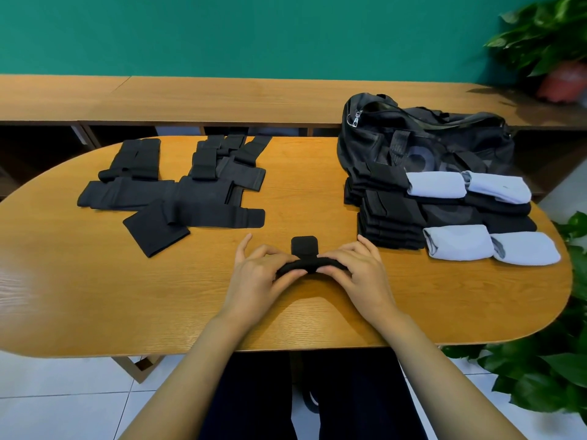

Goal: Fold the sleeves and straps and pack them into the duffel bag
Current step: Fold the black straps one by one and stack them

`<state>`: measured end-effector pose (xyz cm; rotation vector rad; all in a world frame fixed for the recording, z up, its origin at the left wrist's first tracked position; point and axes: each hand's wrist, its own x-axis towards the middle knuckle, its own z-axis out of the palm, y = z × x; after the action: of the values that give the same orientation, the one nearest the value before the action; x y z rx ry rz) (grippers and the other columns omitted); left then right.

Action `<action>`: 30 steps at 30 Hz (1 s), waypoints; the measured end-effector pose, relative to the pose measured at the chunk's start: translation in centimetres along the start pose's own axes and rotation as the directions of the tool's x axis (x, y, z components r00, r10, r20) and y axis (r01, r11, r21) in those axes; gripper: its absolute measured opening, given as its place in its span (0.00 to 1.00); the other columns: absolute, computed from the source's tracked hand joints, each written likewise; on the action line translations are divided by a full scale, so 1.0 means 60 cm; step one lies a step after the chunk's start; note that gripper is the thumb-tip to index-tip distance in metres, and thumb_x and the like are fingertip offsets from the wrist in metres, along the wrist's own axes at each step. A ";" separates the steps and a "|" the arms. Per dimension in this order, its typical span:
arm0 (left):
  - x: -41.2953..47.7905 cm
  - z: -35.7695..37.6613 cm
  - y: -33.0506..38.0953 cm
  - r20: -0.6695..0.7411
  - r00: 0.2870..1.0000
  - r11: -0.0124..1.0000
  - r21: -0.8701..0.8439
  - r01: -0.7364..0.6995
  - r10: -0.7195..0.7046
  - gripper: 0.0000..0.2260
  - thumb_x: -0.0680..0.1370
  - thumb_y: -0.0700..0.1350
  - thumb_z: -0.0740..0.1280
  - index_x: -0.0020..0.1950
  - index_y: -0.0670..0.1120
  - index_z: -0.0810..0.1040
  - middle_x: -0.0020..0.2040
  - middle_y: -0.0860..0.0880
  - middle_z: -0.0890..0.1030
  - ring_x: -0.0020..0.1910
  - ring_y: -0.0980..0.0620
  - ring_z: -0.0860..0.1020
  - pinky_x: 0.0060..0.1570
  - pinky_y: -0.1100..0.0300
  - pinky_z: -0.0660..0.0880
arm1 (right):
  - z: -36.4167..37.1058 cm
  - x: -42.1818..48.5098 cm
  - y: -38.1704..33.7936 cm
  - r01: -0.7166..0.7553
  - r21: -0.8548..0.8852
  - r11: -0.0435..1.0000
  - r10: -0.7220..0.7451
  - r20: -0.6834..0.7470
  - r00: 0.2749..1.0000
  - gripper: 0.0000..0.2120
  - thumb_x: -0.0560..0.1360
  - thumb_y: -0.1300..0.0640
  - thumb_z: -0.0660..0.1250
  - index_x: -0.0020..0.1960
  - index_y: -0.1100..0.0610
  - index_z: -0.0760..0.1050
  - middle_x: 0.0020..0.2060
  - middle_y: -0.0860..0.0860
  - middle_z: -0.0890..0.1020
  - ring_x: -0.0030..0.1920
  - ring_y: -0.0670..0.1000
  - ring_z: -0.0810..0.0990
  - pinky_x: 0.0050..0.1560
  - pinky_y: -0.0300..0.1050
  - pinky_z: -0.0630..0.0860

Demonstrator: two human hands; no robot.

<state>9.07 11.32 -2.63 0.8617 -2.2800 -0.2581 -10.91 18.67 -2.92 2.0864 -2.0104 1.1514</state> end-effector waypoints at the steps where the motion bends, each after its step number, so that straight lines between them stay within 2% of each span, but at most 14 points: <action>1: 0.002 0.002 0.002 -0.024 1.000 1.000 -0.009 0.017 -0.017 0.18 0.77 0.60 0.62 0.53 0.49 0.83 0.45 0.55 0.83 0.49 0.59 0.78 0.73 0.42 0.56 | 0.000 0.003 -0.002 -0.014 0.014 1.000 0.014 -0.018 1.000 0.20 0.75 0.40 0.61 0.56 0.50 0.82 0.46 0.43 0.82 0.51 0.40 0.74 0.72 0.50 0.58; 3: 0.006 0.007 0.005 -0.064 0.995 0.997 -0.029 0.073 -0.075 0.19 0.76 0.61 0.62 0.53 0.49 0.83 0.45 0.55 0.83 0.48 0.59 0.78 0.73 0.42 0.58 | -0.001 0.011 -0.006 -0.072 0.062 0.995 0.074 -0.036 0.997 0.22 0.75 0.37 0.61 0.58 0.50 0.81 0.43 0.43 0.80 0.49 0.39 0.72 0.71 0.44 0.58; 5: 0.013 0.009 0.008 -0.079 0.983 0.985 -0.065 0.160 -0.165 0.21 0.76 0.63 0.60 0.55 0.50 0.82 0.46 0.55 0.83 0.48 0.58 0.78 0.73 0.44 0.57 | 0.000 0.019 -0.012 -0.152 0.100 0.983 0.156 -0.028 0.987 0.24 0.74 0.35 0.61 0.61 0.48 0.79 0.43 0.44 0.79 0.52 0.41 0.71 0.67 0.44 0.64; 8: 0.029 0.012 0.013 -0.046 0.947 0.938 -0.159 0.308 -0.319 0.21 0.76 0.64 0.62 0.61 0.52 0.79 0.49 0.55 0.83 0.50 0.57 0.80 0.74 0.46 0.56 | 0.006 0.033 -0.015 -0.297 0.138 0.945 0.294 0.043 0.955 0.24 0.74 0.39 0.65 0.67 0.45 0.73 0.54 0.45 0.79 0.60 0.49 0.71 0.61 0.48 0.71; 11: 0.040 0.017 0.012 -0.013 0.907 0.899 -0.137 0.416 -0.421 0.25 0.76 0.59 0.66 0.71 0.52 0.71 0.53 0.53 0.82 0.56 0.55 0.77 0.72 0.50 0.58 | 0.017 0.042 -0.016 -0.305 0.082 0.949 0.301 0.060 0.952 0.25 0.77 0.44 0.66 0.72 0.48 0.67 0.63 0.48 0.75 0.64 0.50 0.70 0.64 0.49 0.72; 14: 0.037 0.022 0.003 -0.002 0.926 0.923 -0.081 0.376 -0.378 0.28 0.76 0.58 0.67 0.74 0.51 0.67 0.68 0.52 0.74 0.69 0.53 0.68 0.71 0.50 0.61 | 0.018 0.034 -0.016 -0.235 -0.032 0.972 0.236 0.047 0.971 0.25 0.80 0.46 0.63 0.74 0.53 0.65 0.69 0.49 0.70 0.69 0.49 0.65 0.68 0.47 0.67; 16: 0.032 0.018 -0.005 0.049 0.953 0.950 -0.083 0.301 -0.298 0.27 0.76 0.59 0.67 0.73 0.51 0.69 0.72 0.53 0.70 0.72 0.54 0.64 0.74 0.48 0.57 | 0.017 0.021 -0.016 -0.185 -0.094 0.978 0.192 0.079 0.978 0.24 0.81 0.45 0.60 0.74 0.53 0.66 0.68 0.48 0.72 0.69 0.48 0.65 0.69 0.47 0.66; 18: 0.025 0.012 -0.011 0.177 0.954 0.961 -0.091 0.261 -0.242 0.28 0.75 0.61 0.66 0.73 0.53 0.69 0.74 0.56 0.68 0.76 0.57 0.58 0.77 0.47 0.47 | 0.016 0.007 -0.015 -0.161 -0.127 0.979 0.177 0.130 0.976 0.25 0.81 0.43 0.55 0.74 0.51 0.66 0.68 0.46 0.73 0.68 0.46 0.66 0.69 0.47 0.65; 21: 0.015 0.008 -0.020 0.352 0.916 0.973 -0.052 0.224 -0.192 0.30 0.74 0.64 0.64 0.74 0.55 0.68 0.75 0.60 0.64 0.77 0.60 0.51 0.75 0.45 0.34 | 0.015 -0.003 -0.014 -0.172 -0.137 0.975 0.192 0.151 0.970 0.24 0.80 0.42 0.53 0.73 0.50 0.67 0.68 0.45 0.73 0.69 0.45 0.66 0.69 0.45 0.64; 25: 0.013 0.011 -0.026 0.343 0.910 0.973 0.086 0.216 -0.233 0.27 0.78 0.62 0.60 0.76 0.55 0.65 0.77 0.58 0.62 0.78 0.58 0.50 0.73 0.45 0.30 | 0.012 -0.005 -0.030 -0.131 -0.157 0.979 0.159 0.186 0.970 0.23 0.81 0.42 0.52 0.71 0.50 0.70 0.68 0.45 0.73 0.69 0.45 0.66 0.70 0.45 0.62; 27: 0.019 0.014 -0.025 0.333 0.909 0.968 0.111 0.226 -0.251 0.27 0.79 0.63 0.56 0.76 0.55 0.64 0.77 0.57 0.62 0.78 0.57 0.49 0.73 0.44 0.30 | 0.016 -0.004 -0.038 -0.068 -0.205 0.976 0.117 0.238 0.964 0.25 0.81 0.40 0.48 0.71 0.49 0.70 0.69 0.45 0.73 0.70 0.46 0.67 0.71 0.46 0.61; 30: 0.031 0.017 -0.025 0.364 0.894 0.965 0.111 0.238 -0.262 0.31 0.78 0.65 0.44 0.77 0.55 0.63 0.78 0.57 0.61 0.78 0.57 0.46 0.72 0.44 0.28 | 0.026 0.002 -0.041 0.008 -0.285 0.958 0.094 0.341 0.935 0.31 0.79 0.37 0.40 0.74 0.48 0.66 0.72 0.44 0.70 0.72 0.46 0.65 0.73 0.47 0.57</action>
<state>8.14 8.92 -3.02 1.2324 -2.5353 -0.5068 -8.04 18.20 -2.85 2.2257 -2.2128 0.4713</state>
